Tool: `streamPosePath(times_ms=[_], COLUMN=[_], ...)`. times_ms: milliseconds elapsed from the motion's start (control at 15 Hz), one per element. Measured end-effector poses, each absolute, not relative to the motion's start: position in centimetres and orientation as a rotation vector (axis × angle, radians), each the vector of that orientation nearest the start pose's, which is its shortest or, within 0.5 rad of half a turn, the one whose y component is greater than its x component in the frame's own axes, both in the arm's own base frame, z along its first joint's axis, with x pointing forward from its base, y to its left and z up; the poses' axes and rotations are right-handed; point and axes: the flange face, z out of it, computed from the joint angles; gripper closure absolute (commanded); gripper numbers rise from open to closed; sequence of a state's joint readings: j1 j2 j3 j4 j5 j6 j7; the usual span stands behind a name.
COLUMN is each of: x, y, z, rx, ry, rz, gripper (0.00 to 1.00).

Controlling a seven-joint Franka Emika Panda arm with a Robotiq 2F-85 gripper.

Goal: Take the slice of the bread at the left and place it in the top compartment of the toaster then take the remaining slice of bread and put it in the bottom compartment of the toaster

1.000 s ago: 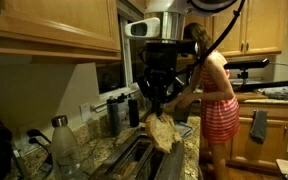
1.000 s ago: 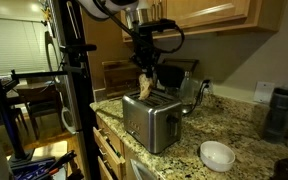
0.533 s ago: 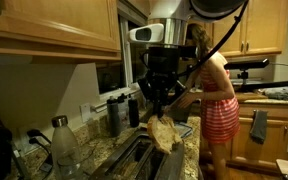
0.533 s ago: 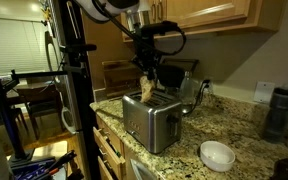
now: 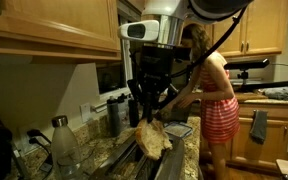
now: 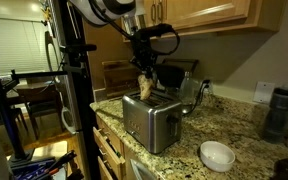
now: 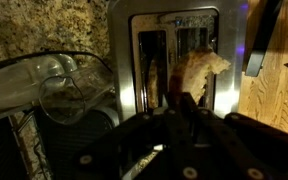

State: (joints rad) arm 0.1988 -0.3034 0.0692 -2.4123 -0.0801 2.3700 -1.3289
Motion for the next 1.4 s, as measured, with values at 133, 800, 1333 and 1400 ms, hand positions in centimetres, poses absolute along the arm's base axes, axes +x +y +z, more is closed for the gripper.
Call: streamPosePath(times_ms=[133,800,1333,1400], x=[45.5,46.8,46.9,46.9], y=[12.9,12.9,12.7,12.7], z=[44.5,41.2,41.0,41.0], rx=[1.967,1.890,1.861,1.861], ry=[2.167,2.258,2.282,2.283], rz=[0.271,0.234,0.227,0.227], gripper=[0.91,0.91,0.57,0.50])
